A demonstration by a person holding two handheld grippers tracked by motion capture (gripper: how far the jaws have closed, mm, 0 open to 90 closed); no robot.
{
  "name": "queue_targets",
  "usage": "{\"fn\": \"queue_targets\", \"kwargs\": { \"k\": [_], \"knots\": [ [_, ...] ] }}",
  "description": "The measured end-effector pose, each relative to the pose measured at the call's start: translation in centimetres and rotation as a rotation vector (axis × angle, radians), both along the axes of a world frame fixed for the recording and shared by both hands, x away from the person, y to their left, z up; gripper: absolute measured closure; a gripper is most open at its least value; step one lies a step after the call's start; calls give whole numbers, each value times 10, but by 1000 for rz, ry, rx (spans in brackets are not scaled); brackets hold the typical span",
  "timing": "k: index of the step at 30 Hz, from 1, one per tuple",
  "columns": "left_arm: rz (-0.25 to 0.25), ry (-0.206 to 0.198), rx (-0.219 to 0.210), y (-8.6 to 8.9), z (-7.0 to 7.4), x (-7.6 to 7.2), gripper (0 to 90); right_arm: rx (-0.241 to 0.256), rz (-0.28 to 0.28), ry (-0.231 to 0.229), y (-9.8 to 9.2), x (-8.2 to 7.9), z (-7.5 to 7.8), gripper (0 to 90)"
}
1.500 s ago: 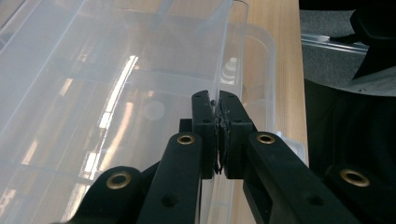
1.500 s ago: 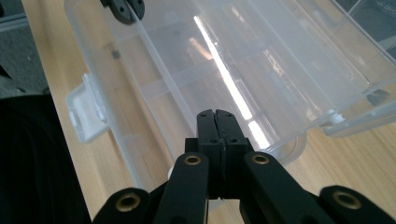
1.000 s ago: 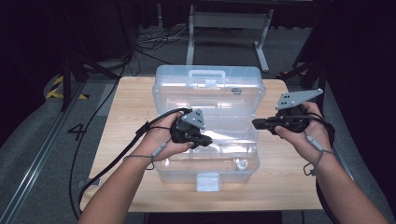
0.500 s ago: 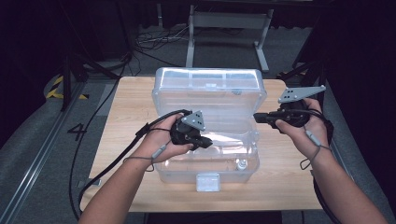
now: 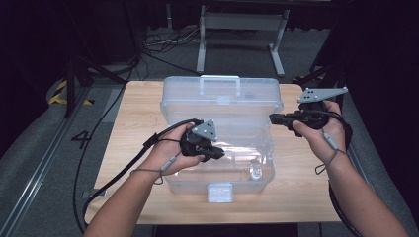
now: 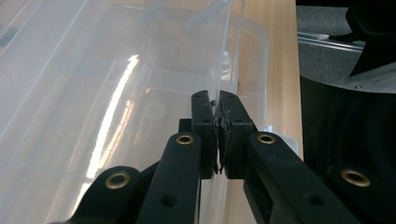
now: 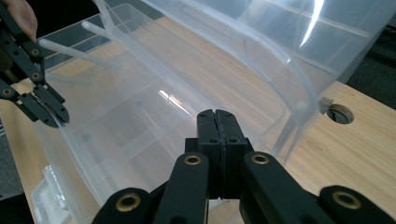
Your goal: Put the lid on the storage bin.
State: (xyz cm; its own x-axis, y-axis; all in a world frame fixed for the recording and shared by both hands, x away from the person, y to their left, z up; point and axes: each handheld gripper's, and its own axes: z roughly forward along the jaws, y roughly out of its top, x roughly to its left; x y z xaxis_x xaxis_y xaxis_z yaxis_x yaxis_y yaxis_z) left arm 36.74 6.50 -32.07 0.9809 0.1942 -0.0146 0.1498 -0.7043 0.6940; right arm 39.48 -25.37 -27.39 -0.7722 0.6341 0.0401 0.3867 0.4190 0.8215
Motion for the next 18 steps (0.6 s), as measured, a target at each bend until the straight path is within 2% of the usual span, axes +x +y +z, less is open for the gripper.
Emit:
{"fn": "queue_targets", "kwargs": {
  "k": [12, 18],
  "knots": [
    [0, 11, 12, 0, -1, -2, 861, 48, -20, 7, -6, 1, -4, 900],
    [-1, 17, 9, 0, -3, -3, 860, 49, -25, 3, -7, 1, -5, 900]
  ]
}}
